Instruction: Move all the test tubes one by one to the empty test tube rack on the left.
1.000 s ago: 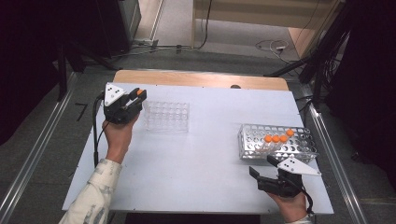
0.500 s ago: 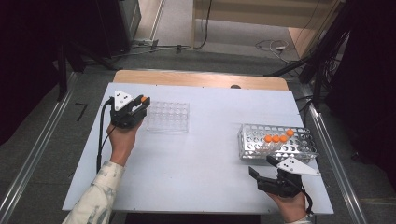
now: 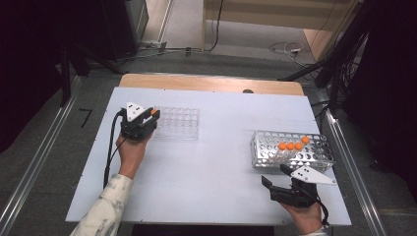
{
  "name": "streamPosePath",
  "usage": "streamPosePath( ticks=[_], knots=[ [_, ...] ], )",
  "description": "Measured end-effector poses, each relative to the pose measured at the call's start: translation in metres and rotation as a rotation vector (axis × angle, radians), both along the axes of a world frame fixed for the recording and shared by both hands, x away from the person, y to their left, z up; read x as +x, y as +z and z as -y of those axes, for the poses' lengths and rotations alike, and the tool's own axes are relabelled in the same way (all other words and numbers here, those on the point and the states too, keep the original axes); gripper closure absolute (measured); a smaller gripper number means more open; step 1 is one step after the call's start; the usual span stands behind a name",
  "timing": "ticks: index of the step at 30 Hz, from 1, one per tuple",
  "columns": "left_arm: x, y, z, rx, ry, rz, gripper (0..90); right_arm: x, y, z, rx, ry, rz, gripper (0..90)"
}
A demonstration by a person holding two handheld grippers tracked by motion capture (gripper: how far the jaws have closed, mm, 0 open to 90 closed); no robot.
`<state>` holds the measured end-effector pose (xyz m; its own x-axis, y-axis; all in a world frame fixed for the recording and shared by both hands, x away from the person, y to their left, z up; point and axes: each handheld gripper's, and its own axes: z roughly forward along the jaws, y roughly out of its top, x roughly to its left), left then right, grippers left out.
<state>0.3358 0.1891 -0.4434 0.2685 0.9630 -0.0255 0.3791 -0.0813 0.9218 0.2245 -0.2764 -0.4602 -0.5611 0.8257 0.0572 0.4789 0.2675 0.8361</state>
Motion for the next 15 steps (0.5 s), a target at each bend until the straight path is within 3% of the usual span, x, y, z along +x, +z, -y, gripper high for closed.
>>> streamPosePath(
  ticks=[3,7,9,10,12,15],
  knots=[
    [0.0,0.0,0.0,-0.006,-0.013,-0.003,67.0,0.0,0.0,0.0,0.0,0.003,-0.002,18.0],
    [-0.005,0.002,0.002,0.023,0.018,0.023,52.3,0.001,-0.001,0.0,0.0,0.001,-0.002,18.0],
    [-0.009,0.002,0.002,0.014,0.042,0.036,37.6,0.001,-0.001,0.0,-0.003,-0.006,0.001,18.0],
    [-0.011,0.001,0.002,0.004,0.048,0.037,37.6,0.001,-0.001,0.0,-0.003,-0.006,0.001,18.0],
    [-0.015,-0.001,0.002,-0.017,0.044,0.023,29.6,0.0,-0.001,0.0,-0.003,-0.012,0.005,18.0],
    [-0.018,-0.002,0.002,-0.055,0.011,-0.02,24.9,0.001,-0.001,0.0,-0.004,-0.016,0.006,18.0]
  ],
)
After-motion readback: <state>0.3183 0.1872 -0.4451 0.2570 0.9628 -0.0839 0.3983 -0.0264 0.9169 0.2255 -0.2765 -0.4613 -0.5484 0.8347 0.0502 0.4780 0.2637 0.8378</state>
